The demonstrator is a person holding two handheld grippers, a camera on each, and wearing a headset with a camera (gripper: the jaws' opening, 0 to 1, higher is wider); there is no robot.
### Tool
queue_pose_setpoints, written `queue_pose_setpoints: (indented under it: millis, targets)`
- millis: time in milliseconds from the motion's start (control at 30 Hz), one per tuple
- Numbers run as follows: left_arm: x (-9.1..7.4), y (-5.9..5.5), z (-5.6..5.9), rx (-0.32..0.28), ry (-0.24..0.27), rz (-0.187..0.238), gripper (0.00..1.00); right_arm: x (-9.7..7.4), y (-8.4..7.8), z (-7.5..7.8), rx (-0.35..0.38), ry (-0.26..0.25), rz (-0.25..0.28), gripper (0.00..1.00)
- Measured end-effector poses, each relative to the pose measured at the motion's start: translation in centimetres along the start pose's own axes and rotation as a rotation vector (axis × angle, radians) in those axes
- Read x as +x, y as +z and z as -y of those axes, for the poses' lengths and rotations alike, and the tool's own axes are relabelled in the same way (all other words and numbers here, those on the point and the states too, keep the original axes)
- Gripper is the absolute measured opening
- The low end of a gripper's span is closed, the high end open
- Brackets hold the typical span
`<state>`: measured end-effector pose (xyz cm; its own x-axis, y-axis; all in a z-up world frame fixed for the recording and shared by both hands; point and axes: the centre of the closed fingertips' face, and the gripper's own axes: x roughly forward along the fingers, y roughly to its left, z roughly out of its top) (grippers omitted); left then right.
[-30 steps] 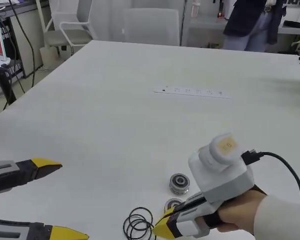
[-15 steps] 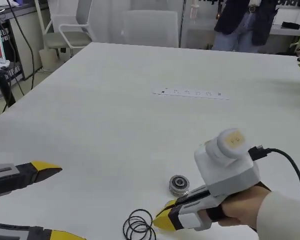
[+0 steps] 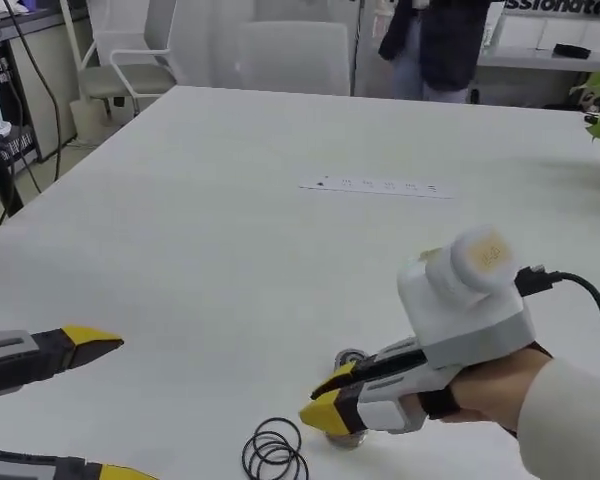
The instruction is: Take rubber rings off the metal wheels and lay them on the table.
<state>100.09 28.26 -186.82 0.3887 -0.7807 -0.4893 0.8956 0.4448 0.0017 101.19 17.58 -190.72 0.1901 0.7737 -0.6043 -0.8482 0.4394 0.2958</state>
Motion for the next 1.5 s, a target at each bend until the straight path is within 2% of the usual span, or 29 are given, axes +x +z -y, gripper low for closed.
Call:
queue_pose_setpoints:
  millis: [167, 500, 600, 767, 900, 1267, 1500]
  targets:
    - [0.1, -0.1, 0.1, -0.002, -0.009, -0.003, 0.81, -0.6, 0.9, -0.1, -0.066, -0.023, 0.003, 0.24]
    - [0.3, -0.1, 0.4, -0.006, -0.032, -0.004, 0.84, -2.1, 2.4, -1.1, -0.151, -0.04, 0.036, 0.44]
    - [0.4, -0.1, 0.5, -0.005, -0.041, -0.005, 0.85, -2.8, 2.6, -1.1, -0.178, -0.06, 0.036, 0.47]
    - [0.6, 0.3, 0.9, -0.017, -0.069, 0.014, 0.93, -4.2, 2.9, -1.4, -0.179, -0.069, 0.072, 0.57]
    - [0.7, 0.2, 1.1, -0.009, -0.082, 0.006, 0.96, -5.3, 3.0, -1.9, -0.178, -0.064, 0.106, 0.66]
    - [0.9, 0.3, 1.2, -0.016, -0.101, 0.017, 0.99, -7.7, 0.7, -1.2, -0.179, -0.127, 0.126, 0.86]
    - [0.9, 0.2, 1.1, -0.024, -0.108, 0.024, 0.99, -9.3, -0.4, -0.2, -0.14, -0.176, 0.167, 0.91]
